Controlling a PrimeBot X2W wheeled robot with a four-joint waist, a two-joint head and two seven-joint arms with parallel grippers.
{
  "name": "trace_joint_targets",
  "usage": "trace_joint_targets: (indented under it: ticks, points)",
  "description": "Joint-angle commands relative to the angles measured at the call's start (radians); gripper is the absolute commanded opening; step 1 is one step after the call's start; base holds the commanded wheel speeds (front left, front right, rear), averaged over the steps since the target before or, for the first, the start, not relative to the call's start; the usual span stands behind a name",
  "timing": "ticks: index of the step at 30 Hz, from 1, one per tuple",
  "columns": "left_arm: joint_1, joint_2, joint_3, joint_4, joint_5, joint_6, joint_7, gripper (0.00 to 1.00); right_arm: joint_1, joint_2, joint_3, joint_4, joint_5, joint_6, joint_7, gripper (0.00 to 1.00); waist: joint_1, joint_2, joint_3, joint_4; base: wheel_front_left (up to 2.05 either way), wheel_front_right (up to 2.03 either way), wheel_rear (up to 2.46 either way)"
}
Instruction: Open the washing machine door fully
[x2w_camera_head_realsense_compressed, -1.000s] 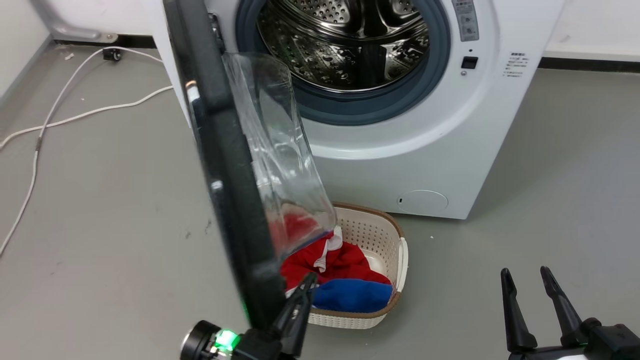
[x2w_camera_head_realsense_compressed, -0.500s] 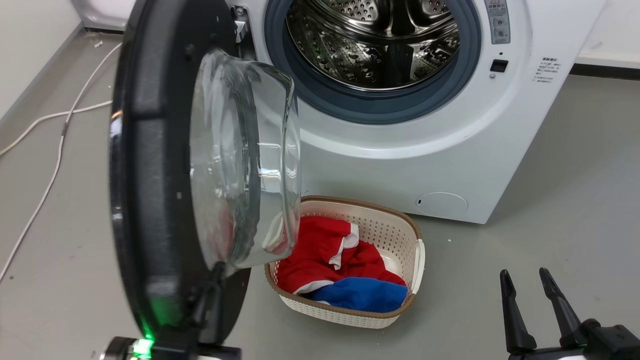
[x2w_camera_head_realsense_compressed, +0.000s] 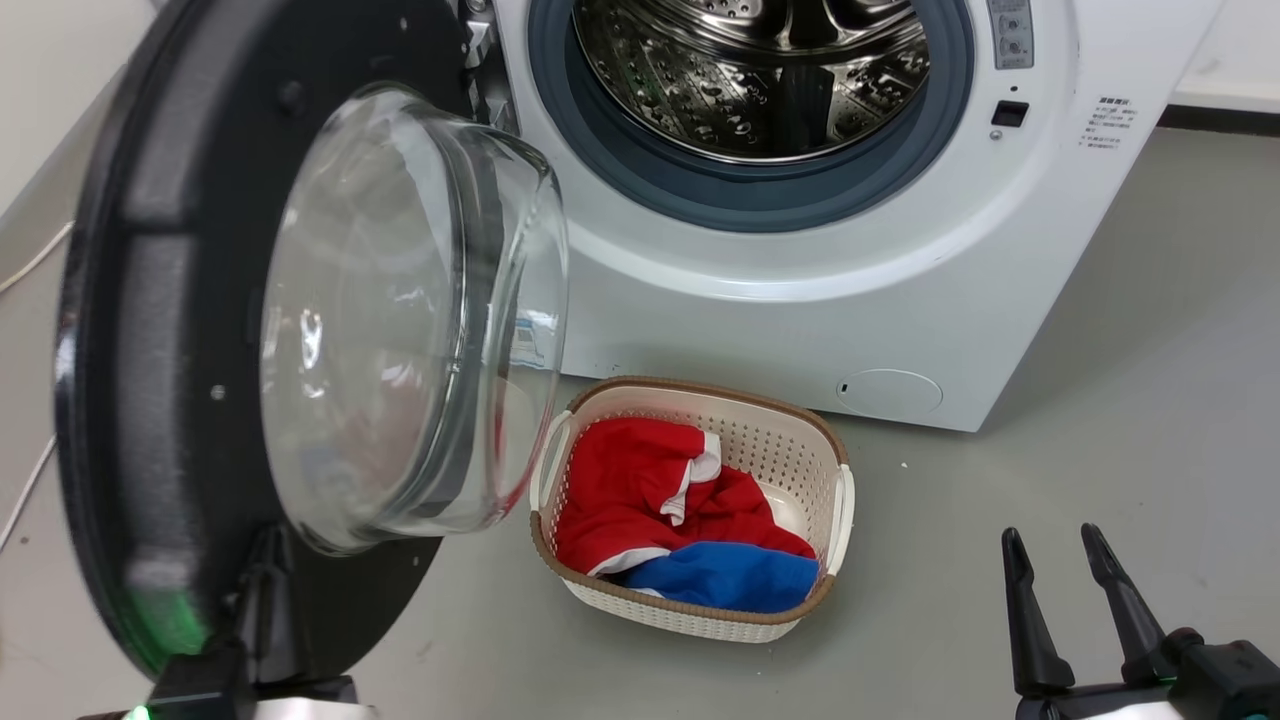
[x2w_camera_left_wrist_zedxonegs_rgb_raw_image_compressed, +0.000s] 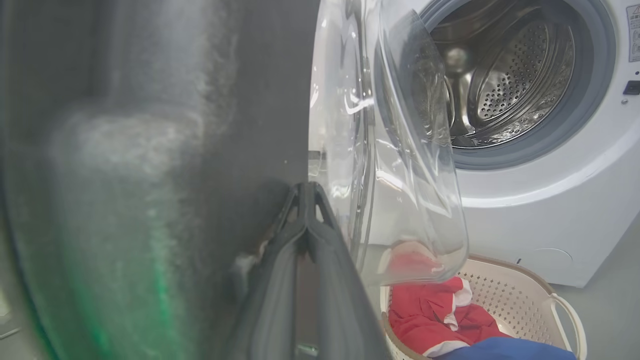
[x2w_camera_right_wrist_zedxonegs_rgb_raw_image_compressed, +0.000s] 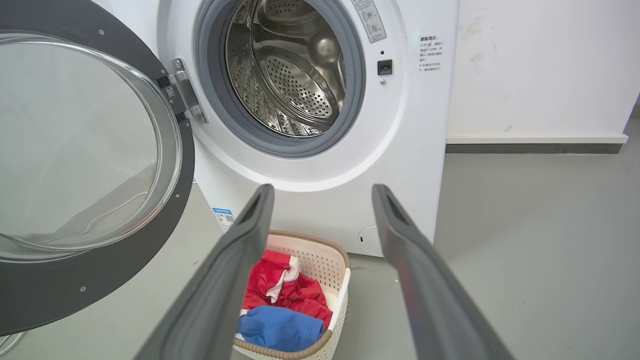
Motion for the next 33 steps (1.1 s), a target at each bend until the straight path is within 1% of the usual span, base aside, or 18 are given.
trace_joint_targets:
  ticks: [1,9,17,24,27,33]
  points:
    - [-0.002,0.004,0.017,0.004,-0.004,0.010,0.002,0.00,-0.013,0.002,-0.001,-0.003,-0.004,0.000,-0.002,1.00,0.0000,0.0000,0.003,-0.002,0.00,0.00,0.00]
    - [-0.034,0.008,0.125,0.039,-0.032,0.002,0.003,0.00,-0.023,0.002,-0.003,-0.010,-0.009,0.000,-0.002,1.00,0.0000,0.0000,0.026,-0.003,0.00,0.00,0.00]
    - [-0.108,0.026,0.250,0.091,-0.056,-0.015,0.002,0.00,-0.039,0.002,-0.003,-0.016,-0.019,0.000,-0.002,1.00,0.0000,0.0000,0.057,-0.009,0.00,0.00,0.00]
    - [-0.169,0.050,0.344,0.141,-0.067,-0.030,0.002,0.00,-0.051,0.002,-0.009,-0.021,-0.027,0.000,-0.002,1.00,0.0000,0.0000,0.083,-0.015,0.00,0.00,0.00]
    - [-0.200,0.072,0.387,0.159,-0.076,-0.042,0.002,0.00,-0.060,0.002,-0.009,-0.025,-0.031,0.000,-0.002,1.00,0.0000,0.0000,0.096,-0.019,0.00,0.00,0.00]
    - [-0.251,0.112,0.442,0.215,-0.080,-0.068,0.002,0.00,-0.069,0.002,-0.014,-0.031,-0.043,0.000,-0.002,1.00,0.0000,0.0000,0.121,-0.024,0.00,0.00,0.00]
